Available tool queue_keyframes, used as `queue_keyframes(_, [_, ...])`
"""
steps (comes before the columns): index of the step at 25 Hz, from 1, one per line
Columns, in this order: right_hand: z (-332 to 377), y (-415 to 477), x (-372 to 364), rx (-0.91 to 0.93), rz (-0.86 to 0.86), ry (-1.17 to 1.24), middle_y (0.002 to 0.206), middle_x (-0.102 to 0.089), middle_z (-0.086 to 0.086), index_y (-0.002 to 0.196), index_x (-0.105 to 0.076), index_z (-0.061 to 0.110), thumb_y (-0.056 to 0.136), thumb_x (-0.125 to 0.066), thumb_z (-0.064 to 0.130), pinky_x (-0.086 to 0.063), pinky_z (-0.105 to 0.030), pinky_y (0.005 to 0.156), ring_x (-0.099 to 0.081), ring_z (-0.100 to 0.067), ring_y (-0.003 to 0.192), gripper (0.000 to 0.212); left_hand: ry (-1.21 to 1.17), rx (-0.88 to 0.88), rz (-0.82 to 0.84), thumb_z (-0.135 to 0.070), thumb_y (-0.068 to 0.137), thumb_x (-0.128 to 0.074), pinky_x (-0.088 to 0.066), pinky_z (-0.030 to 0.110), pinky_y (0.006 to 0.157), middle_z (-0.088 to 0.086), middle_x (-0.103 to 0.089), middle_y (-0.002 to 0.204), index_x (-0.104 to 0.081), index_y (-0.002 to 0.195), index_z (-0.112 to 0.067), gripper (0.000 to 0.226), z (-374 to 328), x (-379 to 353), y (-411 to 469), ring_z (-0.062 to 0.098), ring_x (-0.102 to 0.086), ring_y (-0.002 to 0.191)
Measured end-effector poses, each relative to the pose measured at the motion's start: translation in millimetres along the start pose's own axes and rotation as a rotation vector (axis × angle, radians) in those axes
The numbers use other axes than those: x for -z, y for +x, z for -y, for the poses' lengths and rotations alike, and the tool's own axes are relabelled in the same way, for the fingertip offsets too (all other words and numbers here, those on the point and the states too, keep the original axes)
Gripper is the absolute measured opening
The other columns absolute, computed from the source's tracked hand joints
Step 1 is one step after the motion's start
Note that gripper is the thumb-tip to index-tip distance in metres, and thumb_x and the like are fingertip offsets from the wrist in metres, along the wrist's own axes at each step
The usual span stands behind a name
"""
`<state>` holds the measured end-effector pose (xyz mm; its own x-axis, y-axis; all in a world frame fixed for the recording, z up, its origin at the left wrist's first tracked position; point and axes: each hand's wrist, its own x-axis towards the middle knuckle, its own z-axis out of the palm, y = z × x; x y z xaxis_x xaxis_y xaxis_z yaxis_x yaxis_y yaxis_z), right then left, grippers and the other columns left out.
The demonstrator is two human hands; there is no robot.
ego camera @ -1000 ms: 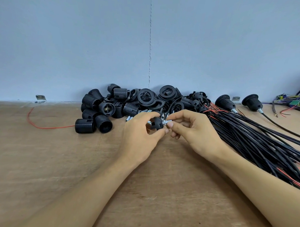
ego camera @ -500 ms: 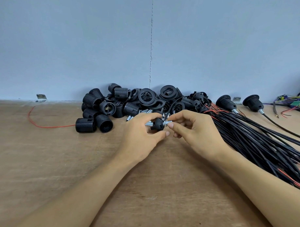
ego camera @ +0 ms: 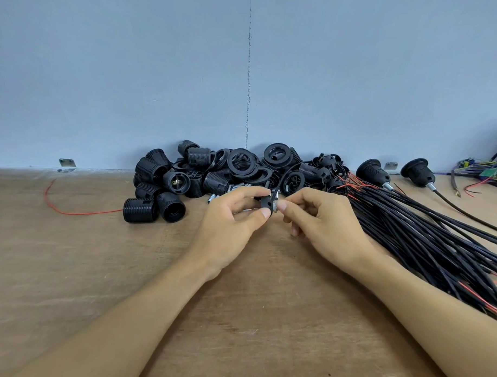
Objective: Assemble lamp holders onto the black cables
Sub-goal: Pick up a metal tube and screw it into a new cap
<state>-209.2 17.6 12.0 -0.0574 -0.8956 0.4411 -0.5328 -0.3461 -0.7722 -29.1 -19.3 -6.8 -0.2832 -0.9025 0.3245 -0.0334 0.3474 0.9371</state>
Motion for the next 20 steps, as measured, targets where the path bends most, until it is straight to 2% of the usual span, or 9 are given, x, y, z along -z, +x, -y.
queue_keyframes(3, [-1.3, 1.4, -0.1, -0.023, 0.031, -0.124, 0.059, -0.065, 0.004, 0.069, -0.065, 0.020, 0.098, -0.060, 0.042, -0.040, -0.017, 0.056, -0.051, -0.003, 0.047, 0.037, -0.055, 0.031, 0.003, -0.016, 0.082, -0.076, -0.051, 0.036, 0.101, -0.008, -0.076, 0.110, -0.072, 0.112, -0.034, 0.035, 0.8, 0.2, 0.2, 0.012, -0.072, 0.105])
queue_keyframes(6, [-1.8, 2.9, -0.8, -0.091, 0.058, -0.123, 0.056, -0.062, 0.004, 0.064, -0.063, 0.018, 0.101, -0.051, 0.048, -0.040, -0.019, 0.056, -0.048, -0.002, 0.047, 0.049, -0.077, 0.034, 0.006, -0.009, 0.084, -0.078, -0.051, 0.038, 0.103, -0.005, -0.076, 0.112, -0.073, 0.110, -0.031, 0.034, 0.3, 0.2, 0.7, 0.015, -0.071, 0.109])
queue_keyframes(10, [-2.7, 5.5, -0.3, -0.148, 0.052, -0.085, 0.049, -0.055, 0.007, 0.058, -0.058, 0.017, 0.102, -0.045, 0.051, -0.039, -0.015, 0.052, -0.044, -0.003, 0.045, 0.057, -0.118, 0.022, 0.036, -0.002, 0.084, -0.077, -0.054, 0.025, 0.091, -0.005, -0.075, 0.112, -0.072, 0.109, -0.027, 0.035, -1.2, -2.0, -1.0, 0.012, -0.073, 0.104])
queue_keyframes(12, [-3.6, 5.0, -0.9, -0.148, 0.052, -0.086, 0.047, -0.053, 0.007, 0.056, -0.056, 0.017, 0.102, -0.044, 0.053, -0.037, -0.015, 0.050, -0.043, -0.004, 0.044, 0.060, -0.125, 0.022, 0.044, -0.005, 0.083, -0.079, -0.055, 0.027, 0.092, -0.005, -0.074, 0.115, -0.072, 0.108, -0.029, 0.036, -2.0, -2.6, -1.3, 0.013, -0.073, 0.105])
queue_keyframes(15, [-4.6, 4.6, -2.9, -0.153, 0.027, 0.002, 0.052, -0.057, 0.004, 0.064, -0.061, 0.016, 0.101, -0.048, 0.052, -0.040, -0.018, 0.050, -0.046, -0.006, 0.045, 0.053, -0.136, 0.031, 0.040, -0.016, 0.075, -0.080, -0.053, 0.045, 0.103, -0.003, -0.073, 0.118, -0.073, 0.104, -0.034, 0.035, -2.9, -3.4, -1.4, 0.021, -0.072, 0.109])
queue_keyframes(18, [-4.7, 6.6, -3.8, -0.163, -0.002, 0.264, 0.062, -0.065, -0.001, 0.086, -0.065, 0.012, 0.099, -0.062, 0.036, -0.042, -0.023, 0.045, -0.050, -0.012, 0.044, 0.028, -0.108, 0.020, 0.022, -0.021, 0.072, -0.081, -0.051, 0.048, 0.106, -0.007, -0.074, 0.113, -0.074, 0.102, -0.037, 0.034, -3.1, -5.1, -1.9, 0.020, -0.071, 0.110])
queue_keyframes(20, [-4.0, 7.6, -4.1, -0.185, 0.005, 0.402, 0.066, -0.067, -0.005, 0.088, -0.066, 0.008, 0.096, -0.067, 0.030, -0.043, -0.025, 0.044, -0.053, -0.014, 0.045, 0.023, -0.117, 0.028, 0.005, -0.023, 0.071, -0.081, -0.052, 0.049, 0.105, -0.005, -0.075, 0.112, -0.074, 0.101, -0.037, 0.034, -2.6, -5.5, -1.8, 0.021, -0.071, 0.110])
